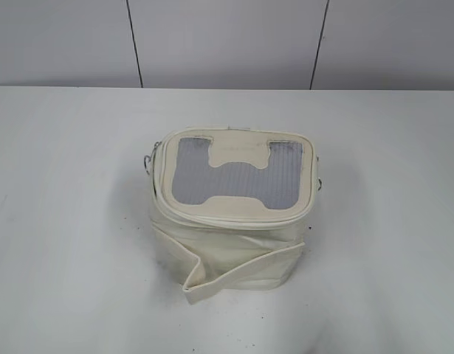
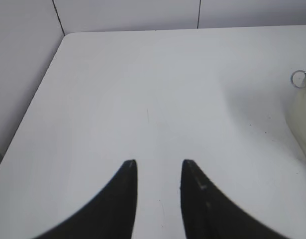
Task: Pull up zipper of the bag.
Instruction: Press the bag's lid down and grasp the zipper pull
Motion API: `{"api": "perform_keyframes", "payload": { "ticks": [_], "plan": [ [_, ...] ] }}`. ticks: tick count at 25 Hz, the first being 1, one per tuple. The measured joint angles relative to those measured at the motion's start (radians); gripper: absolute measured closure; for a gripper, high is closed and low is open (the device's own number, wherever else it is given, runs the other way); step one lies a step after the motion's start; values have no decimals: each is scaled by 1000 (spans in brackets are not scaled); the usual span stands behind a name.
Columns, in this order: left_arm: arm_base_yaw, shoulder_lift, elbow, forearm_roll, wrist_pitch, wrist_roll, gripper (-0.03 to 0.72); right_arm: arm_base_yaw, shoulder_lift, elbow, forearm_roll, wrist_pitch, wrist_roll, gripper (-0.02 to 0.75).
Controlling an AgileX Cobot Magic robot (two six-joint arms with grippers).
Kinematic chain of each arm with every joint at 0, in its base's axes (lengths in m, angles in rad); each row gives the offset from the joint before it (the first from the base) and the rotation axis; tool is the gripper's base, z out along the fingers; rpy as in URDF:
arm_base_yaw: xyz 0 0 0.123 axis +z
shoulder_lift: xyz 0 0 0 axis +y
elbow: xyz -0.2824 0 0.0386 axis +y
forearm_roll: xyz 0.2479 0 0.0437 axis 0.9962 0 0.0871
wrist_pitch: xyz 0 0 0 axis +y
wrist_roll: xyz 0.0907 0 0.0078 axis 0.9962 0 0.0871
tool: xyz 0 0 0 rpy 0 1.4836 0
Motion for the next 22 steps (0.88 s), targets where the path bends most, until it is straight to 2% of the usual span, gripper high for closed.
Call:
{"api": "perform_keyframes", "payload": {
  "ticks": [22],
  "plan": [
    [0, 0, 0, 0, 0, 0, 449, 0, 0, 0, 0, 0, 1, 171]
  ]
}}
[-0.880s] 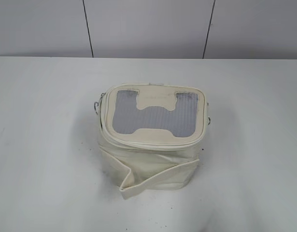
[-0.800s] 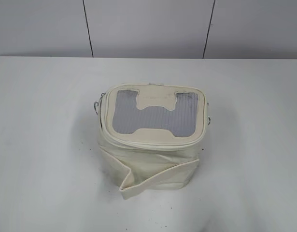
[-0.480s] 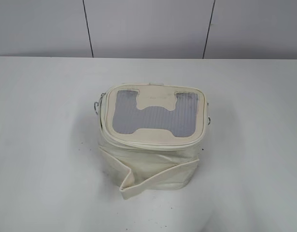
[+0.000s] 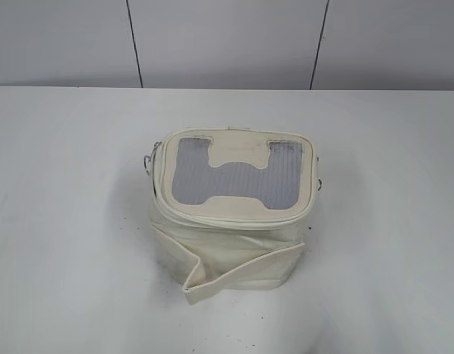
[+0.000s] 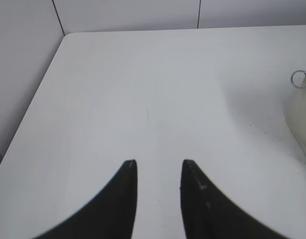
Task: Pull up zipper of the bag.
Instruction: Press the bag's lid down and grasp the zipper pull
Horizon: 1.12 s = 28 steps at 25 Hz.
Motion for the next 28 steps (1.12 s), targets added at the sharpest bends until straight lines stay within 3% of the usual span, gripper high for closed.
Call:
{"api": "perform_keyframes", "payload": {
  "ticks": [21, 28],
  "plan": [
    [-1, 0, 0, 0, 0, 0, 449, 0, 0, 0, 13, 0, -1, 171],
    [-59, 8, 0, 0, -1, 0, 449, 0, 3, -1, 46, -2, 0, 171]
  ]
}}
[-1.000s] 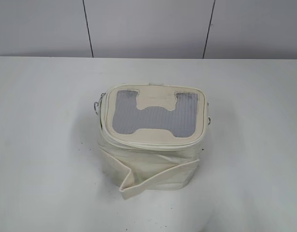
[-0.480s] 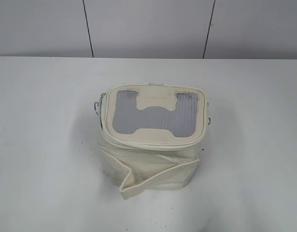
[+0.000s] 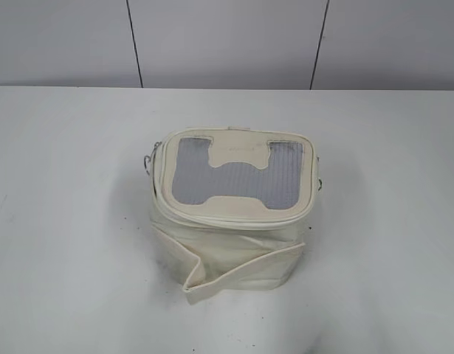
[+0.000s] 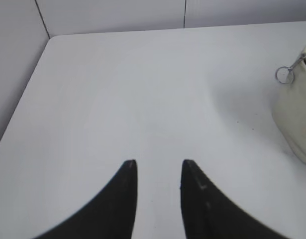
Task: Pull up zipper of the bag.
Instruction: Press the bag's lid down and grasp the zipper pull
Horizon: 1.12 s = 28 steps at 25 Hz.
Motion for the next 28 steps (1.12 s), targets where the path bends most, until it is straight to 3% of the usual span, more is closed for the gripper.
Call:
{"api": "perform_keyframes", "payload": {
  "ticks": [9, 13, 18, 22, 25, 28],
  "plan": [
    [-10, 250, -39, -27, -91, 0, 440, 6, 293, -86, 27, -185, -22, 171],
    [-10, 439, -39, -164, -164, 42, 422, 92, 484, -174, 45, -263, -109, 171],
    [-10, 678, -39, -447, -233, 266, 391, 178, 750, -330, 53, -271, -203, 171],
    [-10, 865, -39, -655, -262, 504, 386, 189, 969, -477, 88, -233, -345, 171],
    [-11, 956, -47, -765, -271, 642, 385, 189, 1121, -613, 146, -158, -505, 171],
    [-11, 1037, -96, -798, -272, 702, 377, 189, 1262, -738, 207, -72, -590, 171]
  ]
}}
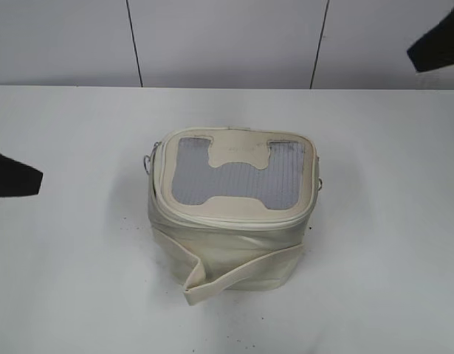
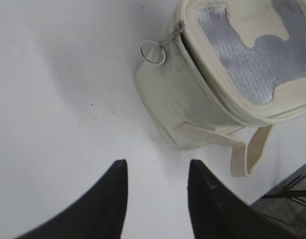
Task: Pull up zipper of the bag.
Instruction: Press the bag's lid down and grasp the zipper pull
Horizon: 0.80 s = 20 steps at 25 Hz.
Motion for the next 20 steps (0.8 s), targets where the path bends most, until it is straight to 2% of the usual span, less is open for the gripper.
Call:
{"api": "perform_keyframes", "payload": {
  "ticks": [9, 15, 20],
  "plan": [
    [0, 239, -244, -13, 38, 91, 319, 3, 350, -324, 216, 158, -234, 171],
    [0, 417, -393, -13, 149, 118, 313, 83, 549, -536, 225, 231, -253, 259],
    [0, 562, -487, -13, 221, 139, 313, 177, 704, -674, 227, 233, -260, 286]
  ]
}}
